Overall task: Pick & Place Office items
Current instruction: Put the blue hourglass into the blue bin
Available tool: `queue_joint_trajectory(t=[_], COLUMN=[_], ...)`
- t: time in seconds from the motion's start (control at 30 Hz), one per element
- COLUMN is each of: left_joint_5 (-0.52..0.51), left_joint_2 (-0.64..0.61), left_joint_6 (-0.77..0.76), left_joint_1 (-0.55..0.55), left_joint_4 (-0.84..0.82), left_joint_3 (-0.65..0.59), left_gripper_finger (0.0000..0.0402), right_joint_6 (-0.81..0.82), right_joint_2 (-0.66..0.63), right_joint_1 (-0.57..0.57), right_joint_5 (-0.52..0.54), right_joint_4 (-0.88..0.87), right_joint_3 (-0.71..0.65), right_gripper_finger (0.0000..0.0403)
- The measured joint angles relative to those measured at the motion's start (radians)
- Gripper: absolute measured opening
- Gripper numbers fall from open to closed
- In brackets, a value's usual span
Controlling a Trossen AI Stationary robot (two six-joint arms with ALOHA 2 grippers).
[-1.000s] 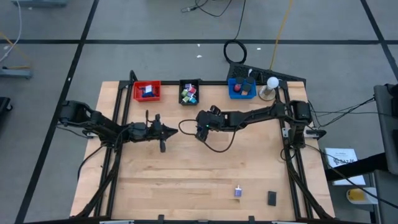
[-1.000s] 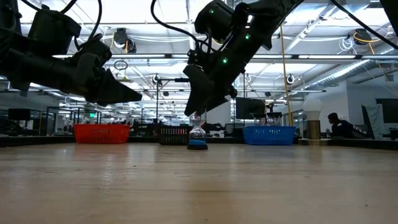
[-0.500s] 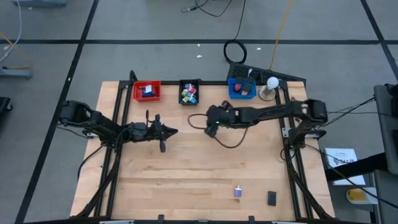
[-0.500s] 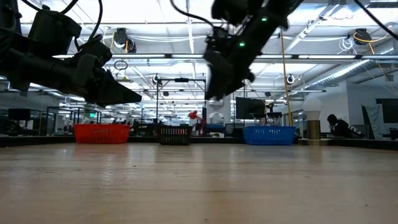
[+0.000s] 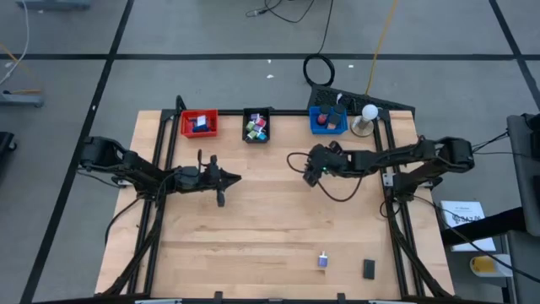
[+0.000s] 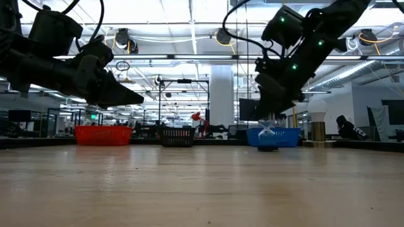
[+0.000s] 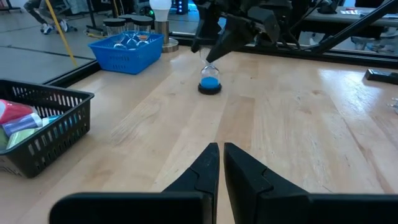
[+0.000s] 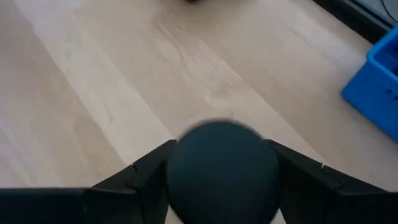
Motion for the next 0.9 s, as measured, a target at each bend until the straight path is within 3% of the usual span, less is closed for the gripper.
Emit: queue_joint_trajectory(t=[0.13, 0.27, 0.43, 0.63, 0.9], left_joint_5=[-0.005, -0.005, -0.004, -0.005, -0.004], left_joint_2=[0.000, 0.000, 0.000, 0.000, 0.000], left_joint_6=[0.004, 0.003, 0.003, 0.002, 0.002], left_joint_1=[0.000, 0.000, 0.000, 0.000, 0.000], left_joint_4=[0.000, 0.000, 0.000, 0.000, 0.000], left_joint_3=[0.000, 0.000, 0.000, 0.000, 0.000], left_gripper_finger=[0.0031, 0.0031, 0.0031, 0.0031, 0.0031], right_joint_6=[-0.023, -0.029, -0.014, -0.003, -0.078], right_joint_2=[-0.005, -0.005, -0.008, -0.006, 0.108], right_joint_1=[-0.004, -0.004, -0.020, -0.082, -0.095], right_joint_5=[0.000, 0.000, -0.010, -0.183, -0.240], right_joint_4=[-0.012, -0.058, -0.266, -0.480, -0.556], right_joint_3=[0.009, 0.053, 0.166, 0.311, 0.327], right_gripper_finger=[0.0222, 0.0249, 0.0296, 0.0323, 0.0316])
